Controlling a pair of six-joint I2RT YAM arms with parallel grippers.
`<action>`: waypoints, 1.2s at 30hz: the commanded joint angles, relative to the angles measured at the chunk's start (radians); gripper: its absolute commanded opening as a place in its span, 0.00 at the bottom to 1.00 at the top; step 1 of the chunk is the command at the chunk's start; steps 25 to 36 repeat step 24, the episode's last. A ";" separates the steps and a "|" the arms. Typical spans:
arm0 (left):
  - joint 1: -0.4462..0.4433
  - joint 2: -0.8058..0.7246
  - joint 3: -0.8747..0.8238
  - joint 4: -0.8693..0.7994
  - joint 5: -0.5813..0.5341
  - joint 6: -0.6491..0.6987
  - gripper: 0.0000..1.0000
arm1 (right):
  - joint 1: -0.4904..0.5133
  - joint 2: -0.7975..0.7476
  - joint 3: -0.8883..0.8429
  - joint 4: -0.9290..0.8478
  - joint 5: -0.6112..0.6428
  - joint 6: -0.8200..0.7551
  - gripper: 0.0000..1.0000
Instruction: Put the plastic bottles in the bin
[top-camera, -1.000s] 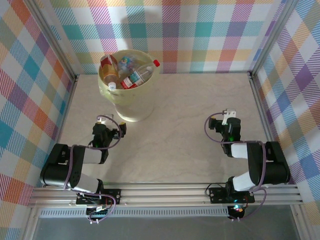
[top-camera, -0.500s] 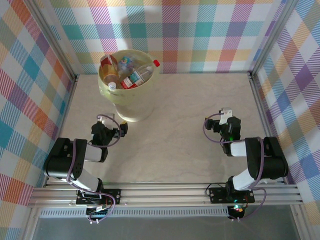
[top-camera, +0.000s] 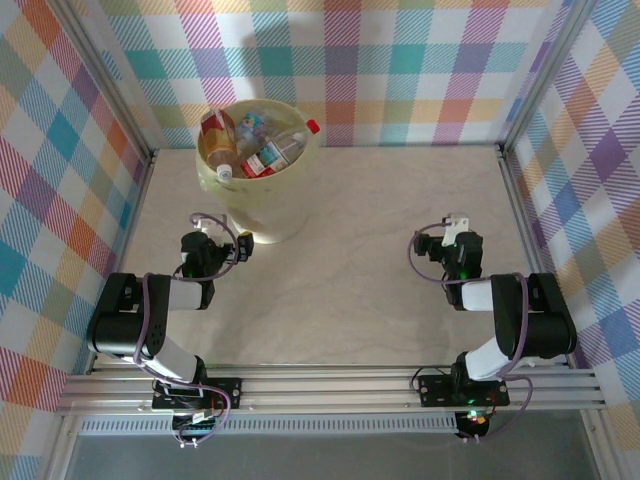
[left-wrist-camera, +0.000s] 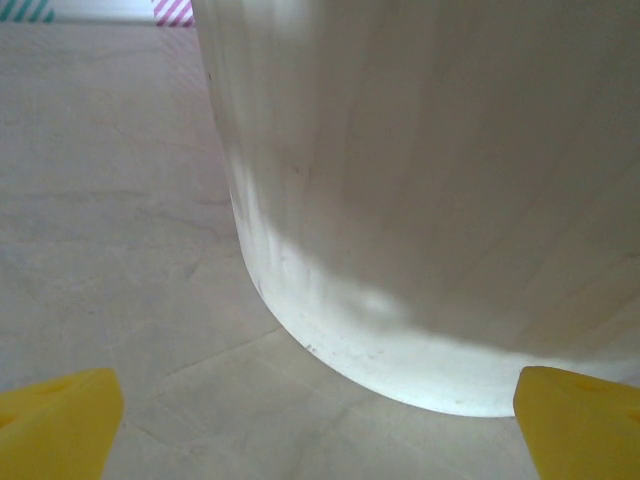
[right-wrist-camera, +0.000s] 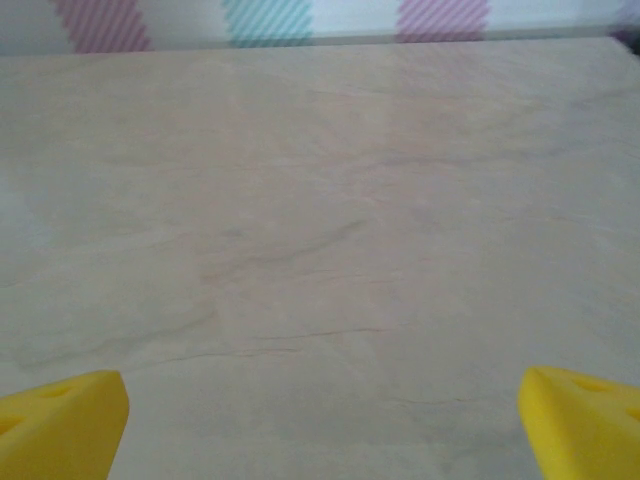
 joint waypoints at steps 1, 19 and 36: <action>0.010 0.008 0.003 -0.018 0.002 -0.008 1.00 | -0.002 0.008 0.024 -0.008 -0.065 -0.020 1.00; 0.010 0.008 0.003 -0.018 0.001 -0.009 1.00 | -0.037 0.011 0.053 -0.052 -0.085 0.017 1.00; 0.009 0.008 0.004 -0.018 0.000 -0.009 1.00 | -0.037 0.010 0.051 -0.052 -0.087 0.017 1.00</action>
